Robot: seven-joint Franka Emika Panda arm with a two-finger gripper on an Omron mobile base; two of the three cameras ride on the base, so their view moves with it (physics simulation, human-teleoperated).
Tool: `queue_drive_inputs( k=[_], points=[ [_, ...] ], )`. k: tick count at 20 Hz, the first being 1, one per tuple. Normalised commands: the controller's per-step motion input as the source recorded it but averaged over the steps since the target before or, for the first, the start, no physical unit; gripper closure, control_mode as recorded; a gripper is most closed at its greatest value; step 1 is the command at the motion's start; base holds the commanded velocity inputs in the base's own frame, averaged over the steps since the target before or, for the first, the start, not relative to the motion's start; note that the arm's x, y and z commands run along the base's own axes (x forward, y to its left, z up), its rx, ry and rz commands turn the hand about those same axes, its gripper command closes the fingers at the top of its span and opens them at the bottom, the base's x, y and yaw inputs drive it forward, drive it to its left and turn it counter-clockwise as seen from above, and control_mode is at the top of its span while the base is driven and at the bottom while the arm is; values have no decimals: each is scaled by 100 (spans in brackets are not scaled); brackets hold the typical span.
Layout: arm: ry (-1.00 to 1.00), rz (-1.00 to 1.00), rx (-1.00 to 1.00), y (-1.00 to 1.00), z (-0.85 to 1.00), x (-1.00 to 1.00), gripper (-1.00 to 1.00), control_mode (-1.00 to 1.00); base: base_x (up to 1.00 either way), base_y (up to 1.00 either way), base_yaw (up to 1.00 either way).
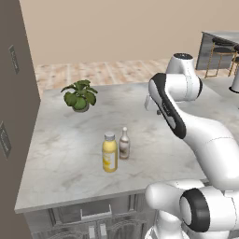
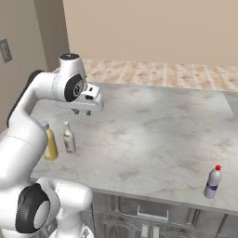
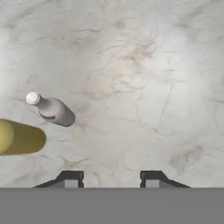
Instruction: Place the drinks on the dining counter in a tight cluster.
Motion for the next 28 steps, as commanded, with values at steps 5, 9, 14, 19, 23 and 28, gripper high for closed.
queue_drive_inputs(
  k=[5, 9, 14, 19, 23, 28],
  points=[
    [-5, -10, 0, 14, 0, 0, -100, -100, 0, 0, 0],
    [0, 5, -1, 0, -5, -52, -100, -100, 0, 0, 0],
    [0, -2, -21, 91, -2, -7, -100, -100, 0, 0, 0],
    [0, -2, -1, 90, 0, 0, -100, -100, 0, 0, 0],
    [0, 0, 14, 30, -15, 0, -100, -100, 0, 0, 0],
    [7, 7, 24, 0, -30, 4, -100, -100, 0, 0, 0]
  ],
)
